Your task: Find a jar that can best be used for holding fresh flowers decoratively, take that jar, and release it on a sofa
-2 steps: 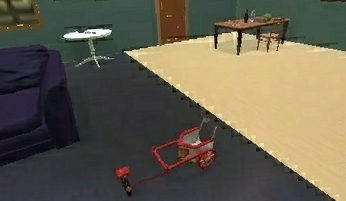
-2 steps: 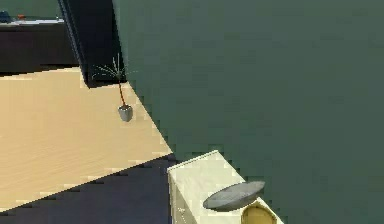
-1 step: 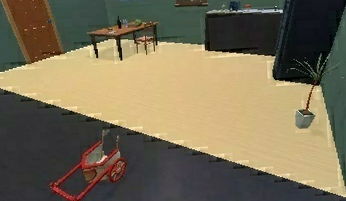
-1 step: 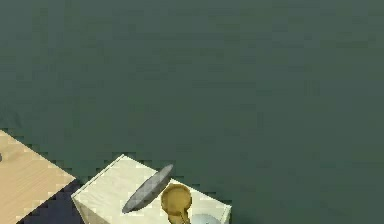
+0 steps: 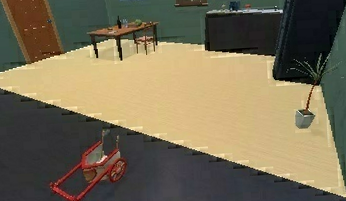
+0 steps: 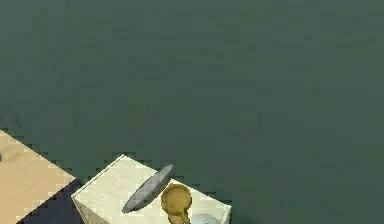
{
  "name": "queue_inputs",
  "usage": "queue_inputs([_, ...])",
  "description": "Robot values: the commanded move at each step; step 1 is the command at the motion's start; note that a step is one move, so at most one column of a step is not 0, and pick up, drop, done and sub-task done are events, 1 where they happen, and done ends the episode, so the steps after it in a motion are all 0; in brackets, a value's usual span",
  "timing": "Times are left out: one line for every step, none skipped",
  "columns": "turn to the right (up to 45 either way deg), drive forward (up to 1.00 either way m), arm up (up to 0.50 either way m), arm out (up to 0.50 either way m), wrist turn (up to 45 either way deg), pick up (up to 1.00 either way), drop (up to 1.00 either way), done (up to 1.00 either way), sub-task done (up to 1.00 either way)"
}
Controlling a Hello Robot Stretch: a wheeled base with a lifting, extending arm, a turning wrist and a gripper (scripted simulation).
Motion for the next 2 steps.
queue_inputs([0.0, 0.00, 0.32, 0.00, 0.0, 0.00, 0.00, 0.00, 0.00])
queue_inputs([0.0, 0.00, 0.00, 0.02, 0.0, 0.00, 0.00, 0.00, 0.00])
